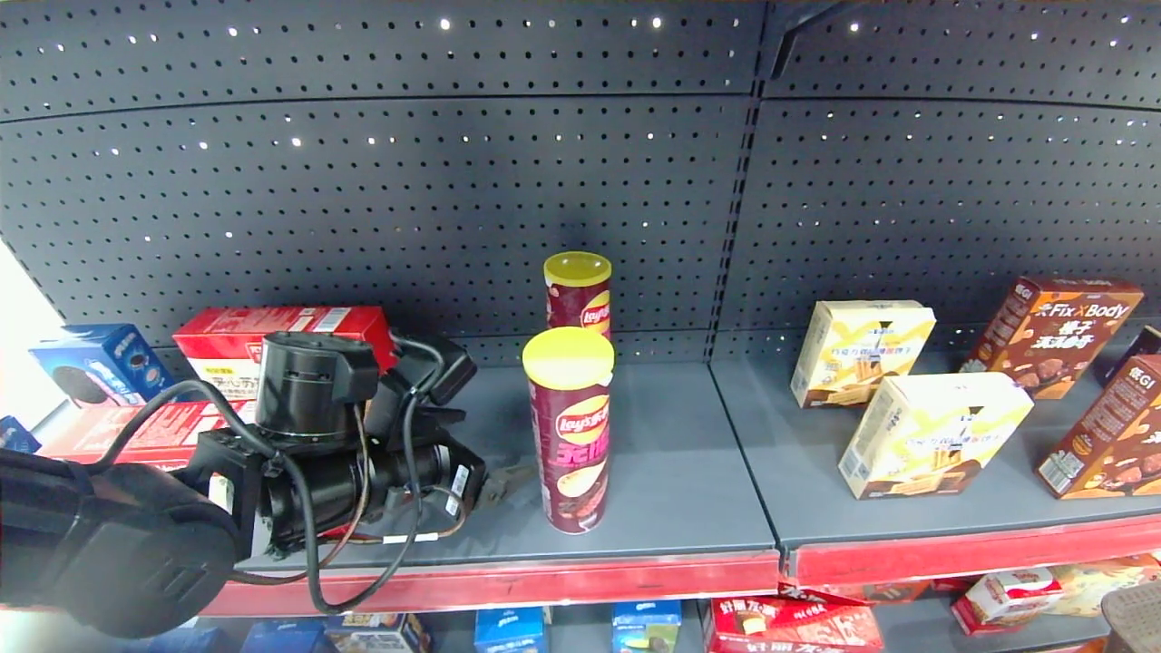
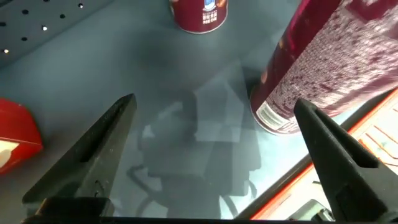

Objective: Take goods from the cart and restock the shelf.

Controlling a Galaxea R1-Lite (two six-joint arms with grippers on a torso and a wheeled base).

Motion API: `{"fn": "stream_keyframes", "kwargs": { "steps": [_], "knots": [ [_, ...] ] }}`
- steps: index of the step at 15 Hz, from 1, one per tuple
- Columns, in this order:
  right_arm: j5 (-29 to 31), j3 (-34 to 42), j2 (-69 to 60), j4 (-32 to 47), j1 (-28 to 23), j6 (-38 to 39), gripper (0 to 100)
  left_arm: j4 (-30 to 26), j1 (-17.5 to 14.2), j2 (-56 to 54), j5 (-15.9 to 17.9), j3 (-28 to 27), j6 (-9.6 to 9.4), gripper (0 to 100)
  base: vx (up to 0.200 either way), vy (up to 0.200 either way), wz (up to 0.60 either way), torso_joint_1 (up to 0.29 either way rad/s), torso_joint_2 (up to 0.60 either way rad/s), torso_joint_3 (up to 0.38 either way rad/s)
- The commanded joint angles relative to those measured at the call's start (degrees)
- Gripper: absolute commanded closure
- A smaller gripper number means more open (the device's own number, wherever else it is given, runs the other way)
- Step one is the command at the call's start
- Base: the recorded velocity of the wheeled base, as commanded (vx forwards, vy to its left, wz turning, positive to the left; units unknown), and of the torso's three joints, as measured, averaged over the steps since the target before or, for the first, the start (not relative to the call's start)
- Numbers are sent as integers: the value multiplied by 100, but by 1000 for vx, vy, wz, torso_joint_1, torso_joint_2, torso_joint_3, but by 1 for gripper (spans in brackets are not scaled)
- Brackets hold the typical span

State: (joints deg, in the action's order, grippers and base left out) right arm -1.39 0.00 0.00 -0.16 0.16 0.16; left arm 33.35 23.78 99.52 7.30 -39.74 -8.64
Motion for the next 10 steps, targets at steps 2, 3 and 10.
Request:
{"fn": "stream_keyframes", "kwargs": {
  "steps": [2, 3, 10],
  "knots": [
    [-2, 0, 0, -2, 2, 2, 0, 13, 3, 50, -1, -7, 3, 0, 0, 0, 0, 0, 0, 0],
    [-2, 0, 0, -2, 2, 2, 0, 13, 12, 50, -1, -7, 3, 0, 0, 0, 0, 0, 0, 0],
    [-2, 0, 0, -2, 2, 2, 0, 13, 56, 67, -1, -42, 3, 0, 0, 0, 0, 0, 0, 0]
  ]
}}
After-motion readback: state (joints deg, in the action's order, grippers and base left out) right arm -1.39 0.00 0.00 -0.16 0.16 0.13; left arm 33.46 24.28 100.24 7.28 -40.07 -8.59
